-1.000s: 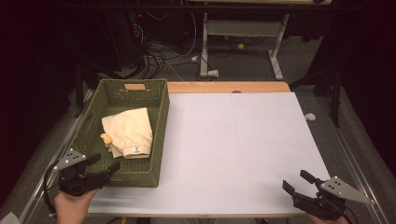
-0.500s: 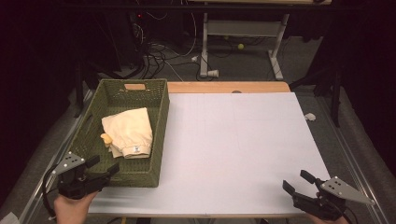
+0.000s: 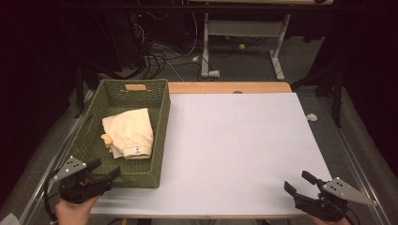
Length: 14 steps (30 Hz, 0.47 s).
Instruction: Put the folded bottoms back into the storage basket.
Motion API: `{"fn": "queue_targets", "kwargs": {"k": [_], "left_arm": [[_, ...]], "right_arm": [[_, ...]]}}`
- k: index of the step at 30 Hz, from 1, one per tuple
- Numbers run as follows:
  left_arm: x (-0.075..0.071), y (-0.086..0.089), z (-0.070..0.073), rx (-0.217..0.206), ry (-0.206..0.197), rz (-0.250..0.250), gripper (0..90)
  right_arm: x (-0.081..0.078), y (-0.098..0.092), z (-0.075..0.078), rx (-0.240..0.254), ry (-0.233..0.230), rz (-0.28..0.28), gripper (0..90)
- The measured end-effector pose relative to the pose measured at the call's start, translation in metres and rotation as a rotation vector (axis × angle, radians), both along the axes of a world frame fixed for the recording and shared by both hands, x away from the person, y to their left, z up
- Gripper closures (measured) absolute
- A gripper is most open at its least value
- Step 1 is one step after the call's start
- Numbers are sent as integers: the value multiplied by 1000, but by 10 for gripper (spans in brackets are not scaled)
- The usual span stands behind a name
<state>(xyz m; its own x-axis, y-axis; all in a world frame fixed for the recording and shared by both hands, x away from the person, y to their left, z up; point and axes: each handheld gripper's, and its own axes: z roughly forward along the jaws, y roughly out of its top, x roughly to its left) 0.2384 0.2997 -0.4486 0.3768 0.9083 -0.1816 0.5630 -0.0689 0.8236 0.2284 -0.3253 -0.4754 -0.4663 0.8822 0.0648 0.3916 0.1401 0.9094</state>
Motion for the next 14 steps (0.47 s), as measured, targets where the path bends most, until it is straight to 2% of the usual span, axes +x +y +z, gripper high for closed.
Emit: {"fn": "queue_targets", "kwargs": {"k": [14], "left_arm": [[-6,2,-6,-6,-57,12,197]], "right_arm": [[-1,-1,1,5,-2,-16,240]]}}
